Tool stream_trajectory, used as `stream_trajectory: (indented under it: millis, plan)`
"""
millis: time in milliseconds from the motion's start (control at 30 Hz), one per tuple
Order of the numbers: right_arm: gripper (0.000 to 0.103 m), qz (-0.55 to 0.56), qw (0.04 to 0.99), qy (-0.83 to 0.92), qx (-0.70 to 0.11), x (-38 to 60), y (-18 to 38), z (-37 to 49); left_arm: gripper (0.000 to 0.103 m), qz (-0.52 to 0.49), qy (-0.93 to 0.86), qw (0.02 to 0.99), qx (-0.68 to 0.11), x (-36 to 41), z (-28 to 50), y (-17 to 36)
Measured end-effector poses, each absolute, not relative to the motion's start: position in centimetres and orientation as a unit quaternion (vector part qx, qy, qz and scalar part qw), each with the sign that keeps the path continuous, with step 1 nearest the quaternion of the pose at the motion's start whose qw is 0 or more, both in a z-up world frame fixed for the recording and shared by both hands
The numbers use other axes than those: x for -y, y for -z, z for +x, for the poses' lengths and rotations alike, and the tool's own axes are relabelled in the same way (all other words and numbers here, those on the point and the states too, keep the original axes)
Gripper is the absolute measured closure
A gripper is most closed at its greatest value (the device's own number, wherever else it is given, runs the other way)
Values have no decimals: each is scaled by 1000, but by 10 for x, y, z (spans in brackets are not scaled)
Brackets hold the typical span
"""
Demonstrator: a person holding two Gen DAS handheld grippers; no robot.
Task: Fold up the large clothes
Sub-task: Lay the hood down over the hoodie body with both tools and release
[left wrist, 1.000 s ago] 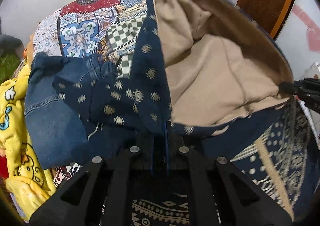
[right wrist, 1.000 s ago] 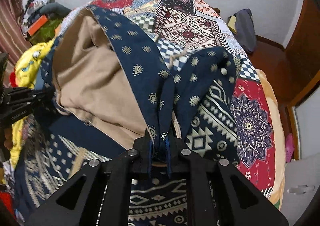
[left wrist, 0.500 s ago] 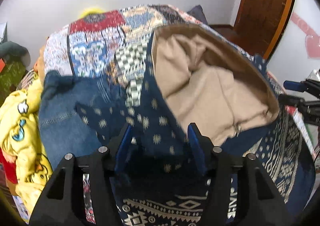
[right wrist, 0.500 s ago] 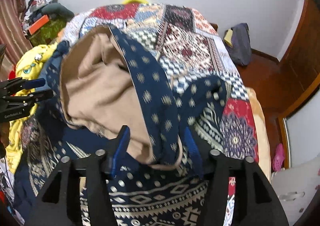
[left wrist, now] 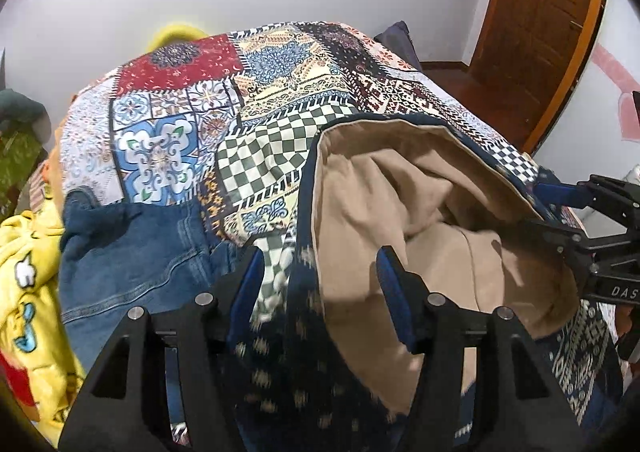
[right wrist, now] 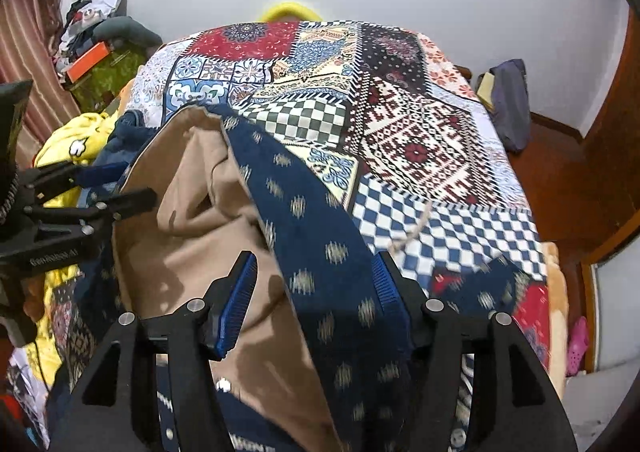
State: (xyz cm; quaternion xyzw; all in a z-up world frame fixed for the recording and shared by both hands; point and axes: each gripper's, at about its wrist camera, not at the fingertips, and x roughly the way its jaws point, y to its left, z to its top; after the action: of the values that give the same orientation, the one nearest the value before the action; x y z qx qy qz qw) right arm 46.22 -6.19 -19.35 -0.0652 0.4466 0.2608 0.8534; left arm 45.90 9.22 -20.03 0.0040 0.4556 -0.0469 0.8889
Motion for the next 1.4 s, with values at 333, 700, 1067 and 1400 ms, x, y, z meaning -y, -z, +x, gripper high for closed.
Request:
stream_trajectory:
  millis: [333,700,1067,1400]
  plan:
    - [94,-51,853,-276,-440,56,198,477,90,-41,75,880,-466,-95,483,217]
    - [95,-37,845,-310,-434,86,157,414,96,-29,149,889,-432,-70,411,153]
    - [95,-29,832,-327,-447,119,151,328,96,4,176,872,-457,-35,314,150]
    - [92,-20,812,-312,-492,135,192,295,92,37,185,842,-504,-18,254,194]
